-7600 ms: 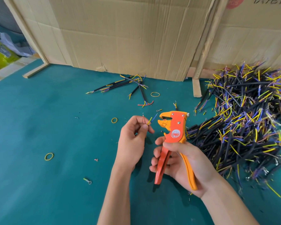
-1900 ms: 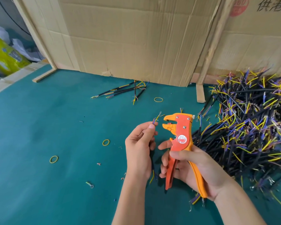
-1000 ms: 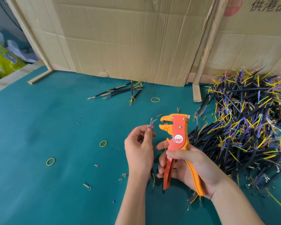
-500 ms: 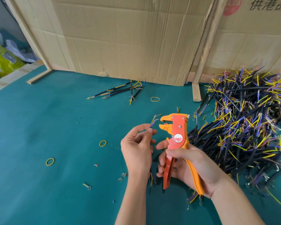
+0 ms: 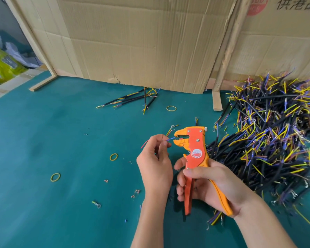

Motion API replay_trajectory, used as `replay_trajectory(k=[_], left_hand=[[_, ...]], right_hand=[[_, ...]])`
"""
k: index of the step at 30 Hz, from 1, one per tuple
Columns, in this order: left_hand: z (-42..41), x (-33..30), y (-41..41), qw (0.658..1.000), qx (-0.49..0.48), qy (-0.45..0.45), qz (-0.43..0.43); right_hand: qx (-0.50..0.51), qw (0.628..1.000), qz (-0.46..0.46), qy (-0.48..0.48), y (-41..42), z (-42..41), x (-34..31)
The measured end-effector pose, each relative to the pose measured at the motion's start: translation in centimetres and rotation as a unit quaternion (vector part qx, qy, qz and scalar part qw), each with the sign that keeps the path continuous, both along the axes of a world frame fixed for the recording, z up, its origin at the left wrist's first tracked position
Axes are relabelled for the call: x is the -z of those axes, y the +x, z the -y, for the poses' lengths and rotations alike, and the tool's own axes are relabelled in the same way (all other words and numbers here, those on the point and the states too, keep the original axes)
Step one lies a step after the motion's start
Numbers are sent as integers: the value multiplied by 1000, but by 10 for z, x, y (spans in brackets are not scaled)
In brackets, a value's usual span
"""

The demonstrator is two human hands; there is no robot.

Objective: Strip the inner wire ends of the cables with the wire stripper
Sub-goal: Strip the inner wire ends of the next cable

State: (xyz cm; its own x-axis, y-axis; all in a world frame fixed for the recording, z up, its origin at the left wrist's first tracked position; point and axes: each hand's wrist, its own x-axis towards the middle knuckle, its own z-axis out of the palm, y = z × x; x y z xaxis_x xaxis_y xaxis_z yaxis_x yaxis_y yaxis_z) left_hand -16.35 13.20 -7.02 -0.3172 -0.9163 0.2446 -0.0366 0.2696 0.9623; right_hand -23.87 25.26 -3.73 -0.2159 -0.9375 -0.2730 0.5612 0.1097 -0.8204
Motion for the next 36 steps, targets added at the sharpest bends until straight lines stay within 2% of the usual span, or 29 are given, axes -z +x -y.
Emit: replay_trajectory(k=[8,13,22,36], left_hand=[[0,1,2,999,-9,-46,27],[1,1,3,997,-38,-59,28],[0,0,2,994,-28,-95,34],[0,1,1,994,-25,-92,45]], right_hand=[[-32,999,-14,-5,-1,-1,1],[-21,1000,-4,-2,-2,0,2],[-20,1000,-6,-3,-3,0,3],[-22,1000,-11,3,-3,0,5]])
